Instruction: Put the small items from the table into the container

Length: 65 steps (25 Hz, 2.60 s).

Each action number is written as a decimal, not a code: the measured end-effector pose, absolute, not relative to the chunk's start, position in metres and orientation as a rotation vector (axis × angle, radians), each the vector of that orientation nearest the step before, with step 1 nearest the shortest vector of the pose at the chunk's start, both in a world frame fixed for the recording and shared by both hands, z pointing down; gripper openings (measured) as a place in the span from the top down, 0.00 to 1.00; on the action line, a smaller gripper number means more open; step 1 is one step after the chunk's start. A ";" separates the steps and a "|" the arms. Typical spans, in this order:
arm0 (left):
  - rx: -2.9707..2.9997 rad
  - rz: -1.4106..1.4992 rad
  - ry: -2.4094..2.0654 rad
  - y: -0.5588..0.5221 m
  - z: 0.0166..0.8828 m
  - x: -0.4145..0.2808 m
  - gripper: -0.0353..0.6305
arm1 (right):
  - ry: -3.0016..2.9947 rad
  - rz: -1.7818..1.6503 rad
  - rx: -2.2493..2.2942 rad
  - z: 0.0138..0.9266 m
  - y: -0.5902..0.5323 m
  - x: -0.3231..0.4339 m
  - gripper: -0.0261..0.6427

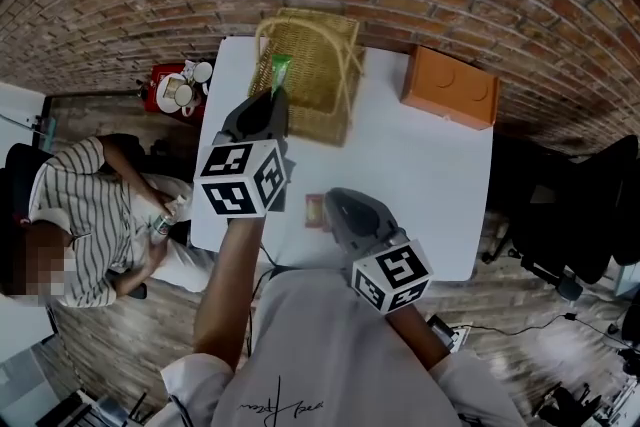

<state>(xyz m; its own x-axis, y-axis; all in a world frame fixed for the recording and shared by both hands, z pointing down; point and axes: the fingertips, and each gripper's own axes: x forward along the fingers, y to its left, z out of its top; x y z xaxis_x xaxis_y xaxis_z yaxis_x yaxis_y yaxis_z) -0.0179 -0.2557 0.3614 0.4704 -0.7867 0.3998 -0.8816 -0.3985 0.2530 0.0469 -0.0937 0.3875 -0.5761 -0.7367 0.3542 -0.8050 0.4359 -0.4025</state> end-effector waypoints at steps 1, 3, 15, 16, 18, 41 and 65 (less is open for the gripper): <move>2.297 0.302 -1.393 -0.259 0.361 -0.018 0.90 | -2.551 0.825 1.383 0.388 -0.095 0.048 0.93; 2.301 0.311 -1.391 -0.263 0.361 -0.016 0.90 | -2.546 0.831 1.392 0.388 -0.096 0.049 0.93; 2.327 0.400 -1.416 -0.283 0.373 -0.005 0.90 | -2.530 0.850 1.402 0.395 -0.101 0.054 0.93; 2.326 0.414 -1.428 -0.284 0.375 -0.006 0.90 | -2.528 0.854 1.402 0.395 -0.100 0.054 0.93; 2.309 0.440 -1.431 -0.283 0.383 -0.007 0.90 | -2.519 0.869 1.404 0.398 -0.097 0.056 0.93; 2.308 0.348 -1.505 -0.262 0.362 -0.020 0.83 | -2.547 0.821 1.397 0.390 -0.083 0.059 0.93; 2.323 0.172 -1.515 -0.143 0.344 -0.035 0.93 | -2.623 0.668 1.267 0.372 -0.009 0.042 0.93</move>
